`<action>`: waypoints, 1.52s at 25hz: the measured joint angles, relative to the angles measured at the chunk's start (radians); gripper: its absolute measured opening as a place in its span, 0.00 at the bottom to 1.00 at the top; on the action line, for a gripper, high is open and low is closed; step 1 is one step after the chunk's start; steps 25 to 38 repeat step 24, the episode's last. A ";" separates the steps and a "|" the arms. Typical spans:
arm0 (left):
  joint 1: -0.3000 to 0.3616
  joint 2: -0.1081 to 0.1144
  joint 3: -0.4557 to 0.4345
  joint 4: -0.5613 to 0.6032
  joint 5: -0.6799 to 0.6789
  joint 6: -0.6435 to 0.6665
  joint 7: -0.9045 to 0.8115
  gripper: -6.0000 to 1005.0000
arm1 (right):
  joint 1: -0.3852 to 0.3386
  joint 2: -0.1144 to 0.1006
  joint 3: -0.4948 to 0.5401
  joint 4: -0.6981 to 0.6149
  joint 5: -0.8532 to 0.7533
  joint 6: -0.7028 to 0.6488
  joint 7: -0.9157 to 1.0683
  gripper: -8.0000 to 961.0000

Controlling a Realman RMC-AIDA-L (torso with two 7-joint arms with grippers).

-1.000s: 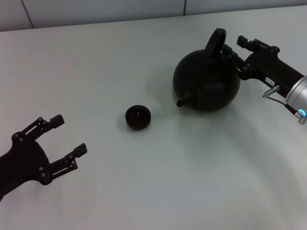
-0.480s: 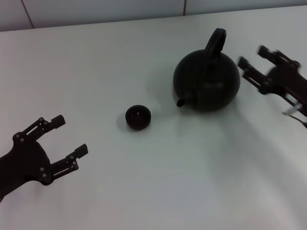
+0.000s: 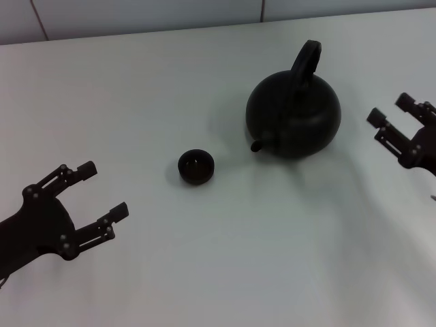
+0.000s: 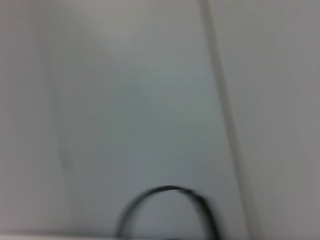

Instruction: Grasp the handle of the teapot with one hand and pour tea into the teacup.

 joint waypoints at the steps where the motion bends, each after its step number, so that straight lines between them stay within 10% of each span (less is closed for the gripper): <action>1: -0.006 0.002 0.004 0.002 0.003 0.000 -0.004 0.85 | 0.000 0.000 0.000 0.000 0.000 0.000 0.000 0.68; 7: -0.030 0.009 0.022 0.063 0.069 -0.003 -0.080 0.85 | 0.029 -0.043 -0.027 -0.299 -0.441 -0.203 0.295 0.68; 15: -0.108 0.045 0.025 0.182 0.243 0.023 -0.310 0.85 | 0.117 -0.049 -0.034 -0.570 -0.739 -0.291 0.503 0.68; 38: -0.147 0.042 0.025 0.253 0.341 0.080 -0.437 0.85 | 0.136 -0.041 -0.031 -0.644 -0.785 -0.317 0.532 0.68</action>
